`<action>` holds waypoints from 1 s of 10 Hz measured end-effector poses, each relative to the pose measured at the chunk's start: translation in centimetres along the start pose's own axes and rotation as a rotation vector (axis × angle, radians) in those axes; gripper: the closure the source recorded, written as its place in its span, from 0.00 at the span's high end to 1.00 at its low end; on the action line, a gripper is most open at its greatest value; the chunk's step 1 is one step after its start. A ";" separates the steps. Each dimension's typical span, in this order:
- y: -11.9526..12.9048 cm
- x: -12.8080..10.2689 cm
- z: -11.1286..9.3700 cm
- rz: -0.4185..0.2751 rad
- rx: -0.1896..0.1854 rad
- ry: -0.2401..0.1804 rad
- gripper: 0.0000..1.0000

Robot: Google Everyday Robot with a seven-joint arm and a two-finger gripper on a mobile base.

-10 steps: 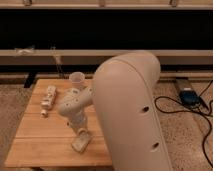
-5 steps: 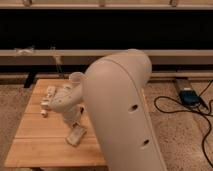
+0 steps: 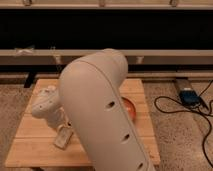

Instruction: Wipe the white sponge on the table

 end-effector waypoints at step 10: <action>-2.9 8.3 1.5 0.019 0.034 0.074 0.00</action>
